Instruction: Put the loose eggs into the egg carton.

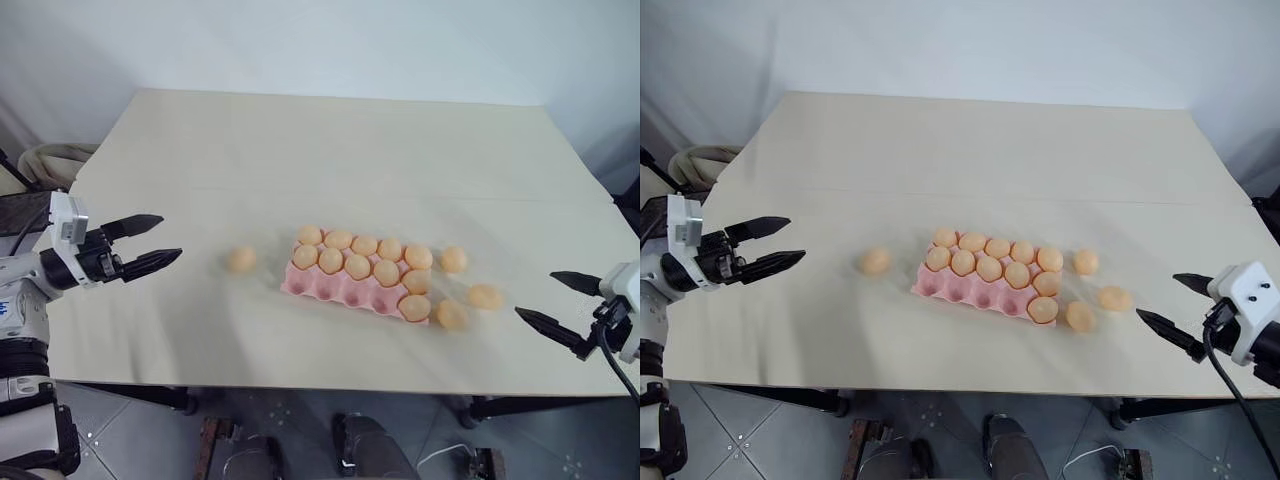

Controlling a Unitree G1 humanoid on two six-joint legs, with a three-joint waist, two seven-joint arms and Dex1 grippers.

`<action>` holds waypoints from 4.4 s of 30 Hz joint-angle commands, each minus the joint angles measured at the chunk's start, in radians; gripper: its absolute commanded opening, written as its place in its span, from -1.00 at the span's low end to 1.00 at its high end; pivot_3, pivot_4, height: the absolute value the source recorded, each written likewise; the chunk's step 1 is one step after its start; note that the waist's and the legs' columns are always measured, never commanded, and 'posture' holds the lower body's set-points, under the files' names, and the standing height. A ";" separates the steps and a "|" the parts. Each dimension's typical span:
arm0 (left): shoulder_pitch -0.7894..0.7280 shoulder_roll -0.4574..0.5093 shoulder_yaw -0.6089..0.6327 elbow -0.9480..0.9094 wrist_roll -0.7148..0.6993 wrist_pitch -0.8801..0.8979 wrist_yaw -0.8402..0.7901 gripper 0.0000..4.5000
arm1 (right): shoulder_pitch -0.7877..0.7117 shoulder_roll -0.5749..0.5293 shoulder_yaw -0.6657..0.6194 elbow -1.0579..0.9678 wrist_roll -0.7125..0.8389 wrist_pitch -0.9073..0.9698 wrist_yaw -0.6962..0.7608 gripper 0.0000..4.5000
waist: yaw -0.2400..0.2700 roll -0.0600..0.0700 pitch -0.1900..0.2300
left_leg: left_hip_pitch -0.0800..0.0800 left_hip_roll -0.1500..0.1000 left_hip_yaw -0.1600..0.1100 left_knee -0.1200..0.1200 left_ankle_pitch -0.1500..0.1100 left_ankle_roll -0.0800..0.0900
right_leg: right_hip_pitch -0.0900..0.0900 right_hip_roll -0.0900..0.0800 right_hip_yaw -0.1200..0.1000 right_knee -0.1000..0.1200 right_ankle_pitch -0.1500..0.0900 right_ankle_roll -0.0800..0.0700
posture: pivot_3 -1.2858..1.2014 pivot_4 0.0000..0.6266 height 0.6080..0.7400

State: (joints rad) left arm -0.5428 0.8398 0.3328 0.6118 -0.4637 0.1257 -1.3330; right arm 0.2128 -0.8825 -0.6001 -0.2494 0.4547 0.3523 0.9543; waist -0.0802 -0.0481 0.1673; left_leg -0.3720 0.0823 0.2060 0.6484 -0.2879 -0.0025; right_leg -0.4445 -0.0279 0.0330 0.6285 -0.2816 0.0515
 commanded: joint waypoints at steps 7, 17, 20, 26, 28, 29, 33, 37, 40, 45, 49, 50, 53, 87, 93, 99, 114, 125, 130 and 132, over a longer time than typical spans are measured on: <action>-0.059 0.001 -0.004 0.034 0.015 0.007 0.053 0.99 | 0.056 0.043 -0.092 -0.123 0.052 0.063 -0.062 1.00 | 0.003 0.000 0.000 | 0.000 0.000 0.000 0.000 0.000 0.000 | 0.000 0.000 0.000 0.000 0.000 0.000 | 0.03 -0.52 1.00; -0.087 -0.026 -0.018 0.075 0.015 -0.036 0.028 0.99 | 0.085 0.121 -0.079 -0.365 0.145 0.237 -0.234 1.00 | 0.003 0.000 0.000 | 0.000 0.000 -0.001 0.000 0.000 0.000 | 0.000 0.000 0.000 0.000 0.000 0.000 | 0.03 -0.52 1.00; -0.090 -0.037 -0.022 0.083 0.015 -0.047 -0.009 0.99 | 0.090 0.159 -0.045 -0.436 0.161 0.291 -0.304 1.00 | 0.003 -0.001 -0.001 | 0.000 0.000 -0.001 -0.001 0.000 0.000 | 0.000 0.000 -0.001 0.000 0.000 0.000 | 0.03 -0.52 1.00; -0.104 -0.053 -0.039 0.110 0.021 -0.098 -0.074 0.99 | 0.073 0.237 0.054 -0.525 0.159 0.337 -0.428 1.00 | 0.001 -0.001 -0.001 | -0.001 0.000 -0.001 0.000 0.000 0.000 | 0.000 0.000 -0.001 0.000 -0.001 -0.002 | 0.03 -0.52 1.00; -0.108 -0.053 -0.041 0.117 0.025 -0.106 -0.082 0.99 | 0.061 0.247 0.085 -0.530 0.152 0.342 -0.454 1.00 | 0.001 -0.001 -0.001 | -0.001 0.000 -0.001 0.000 0.000 0.000 | 0.000 0.000 -0.001 0.000 -0.002 -0.003 | 0.03 -0.52 1.00; -0.111 -0.054 -0.042 0.119 0.026 -0.108 -0.083 0.99 | 0.051 0.247 0.104 -0.525 0.142 0.343 -0.466 1.00 | 0.002 -0.001 -0.001 | -0.001 0.000 -0.001 0.000 0.000 0.000 | 0.000 0.000 -0.001 0.000 -0.002 -0.003 | 0.03 -0.52 1.00; -0.119 -0.058 -0.046 0.124 0.027 -0.111 -0.090 0.99 | 0.013 0.231 0.171 -0.482 0.083 0.326 -0.484 1.00 | 0.002 -0.001 -0.001 | -0.001 -0.001 -0.001 0.000 -0.001 0.004 | 0.000 0.000 -0.001 0.000 -0.002 -0.003 | 0.03 -0.52 1.00; -0.112 -0.054 -0.046 0.116 0.023 -0.110 -0.096 0.99 | -0.021 0.230 0.220 -0.422 0.022 0.289 -0.480 1.00 | 0.002 -0.001 -0.001 | -0.001 -0.001 -0.001 0.000 -0.001 0.009 | 0.000 0.000 -0.001 0.000 -0.002 -0.003 | 0.03 -0.52 1.00; -0.100 -0.048 -0.039 0.100 0.015 -0.102 -0.100 0.99 | -0.032 0.233 0.243 -0.393 0.007 0.281 -0.470 1.00 | 0.002 -0.001 -0.001 | -0.001 0.000 -0.001 0.000 -0.001 0.009 | 0.000 0.001 -0.001 0.000 -0.001 -0.002 | 0.03 -0.52 1.00; -0.078 -0.041 -0.031 0.076 0.008 -0.093 -0.097 0.99 | -0.021 0.224 0.289 -0.358 -0.017 0.275 -0.436 1.00 | 0.001 -0.001 -0.001 | -0.001 0.000 -0.001 0.000 -0.001 0.008 | 0.000 0.001 -0.001 0.000 -0.001 -0.002 | 0.03 -0.52 1.00; -0.063 -0.044 -0.028 0.054 0.002 -0.085 -0.090 0.99 | -0.034 0.215 0.324 -0.310 -0.045 0.269 -0.420 1.00 | 0.002 -0.001 -0.001 | -0.001 0.000 -0.001 0.000 -0.001 0.009 | 0.000 0.001 -0.001 0.000 -0.001 -0.003 | 0.03 -0.52 1.00; -0.061 -0.044 -0.027 0.050 0.000 -0.084 -0.088 0.99 | -0.036 0.214 0.331 -0.301 -0.052 0.266 -0.416 1.00 | 0.002 -0.001 -0.001 | -0.001 0.000 -0.001 0.000 -0.001 0.009 | 0.000 0.001 -0.001 0.000 -0.002 -0.003 | 0.03 -0.52 1.00; -0.051 -0.046 -0.025 0.037 -0.004 -0.080 -0.081 0.99 | -0.049 0.210 0.357 -0.266 -0.082 0.248 -0.410 1.00 | 0.001 -0.001 -0.001 | -0.001 0.000 0.000 0.000 -0.001 0.009 | 0.000 0.000 -0.001 0.000 -0.002 -0.003 | 0.03 -0.52 1.00; 0.022 -0.086 -0.051 -0.077 -0.076 -0.084 -0.261 1.00 | -0.359 0.150 0.397 -0.427 0.097 0.509 -0.409 -0.42 | -0.003 -0.001 -0.001 | -0.001 0.001 -0.001 0.000 -0.002 0.007 | 0.000 0.001 -0.001 0.000 -0.002 -0.003 | 0.03 -0.52 1.00; 0.038 -0.069 -0.135 -0.100 -0.089 -0.163 -0.281 1.00 | -0.483 0.176 0.590 -0.360 0.065 0.565 -0.412 -0.42 | 0.000 -0.001 -0.001 | -0.003 0.001 -0.002 0.000 -0.001 0.007 | -0.001 0.001 -0.001 -0.001 -0.002 -0.003 | 0.03 -0.52 1.00; 0.058 -0.053 -0.200 -0.158 -0.171 -0.174 -0.281 1.00 | -0.516 0.167 0.701 -0.305 0.020 0.538 -0.373 -0.42 | 0.001 -0.001 -0.001 | -0.005 0.001 -0.002 0.000 0.000 0.006 | -0.003 0.000 -0.001 -0.002 -0.002 -0.003 | 0.03 -0.52 1.00; 0.053 -0.049 -0.251 -0.196 -0.285 -0.159 -0.281 1.00 | -0.545 0.141 0.703 -0.310 0.006 0.565 -0.331 0.99 | -0.001 -0.001 -0.001 | -0.005 0.001 -0.002 0.001 0.000 0.005 | -0.003 0.000 -0.001 -0.001 -0.002 -0.003 | 0.03 -0.52 1.00; 0.073 -0.013 -0.318 -0.216 -0.341 -0.170 -0.281 1.00 | -0.483 0.094 0.371 -0.377 0.154 0.601 -0.297 0.99 | 0.003 -0.001 0.000 | -0.005 0.001 -0.002 0.000 0.000 0.005 | -0.003 0.001 -0.002 -0.002 -0.002 -0.003 | 0.03 -0.52 1.00; 0.123 -0.004 -0.315 -0.254 -0.361 -0.189 -0.281 1.00 | -0.252 0.041 0.120 -0.324 0.106 0.471 -0.221 0.99 | 0.021 -0.001 0.000 | -0.005 0.001 -0.002 0.000 -0.002 0.006 | -0.002 0.000 -0.002 -0.003 -0.003 -0.002 | 0.03 -0.52 1.00; 0.141 -0.004 -0.309 -0.263 -0.364 -0.200 -0.281 1.00 | -0.190 0.039 0.070 -0.298 0.080 0.410 -0.203 0.99 | 0.024 -0.001 0.000 | -0.005 0.001 -0.002 0.000 -0.002 0.006 | -0.002 0.001 -0.001 -0.003 -0.003 -0.001 | 0.03 -0.52 1.00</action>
State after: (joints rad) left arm -0.4101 0.8247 0.0063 0.3916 -0.8037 -0.0537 -1.5021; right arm 0.0071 -0.8278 -0.4636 -0.5582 0.5589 0.8251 0.7284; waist -0.0563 -0.0488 0.1669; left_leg -0.3767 0.0831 0.2036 0.6490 -0.2903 0.0035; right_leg -0.4462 -0.0273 0.0318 0.6253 -0.2846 0.0505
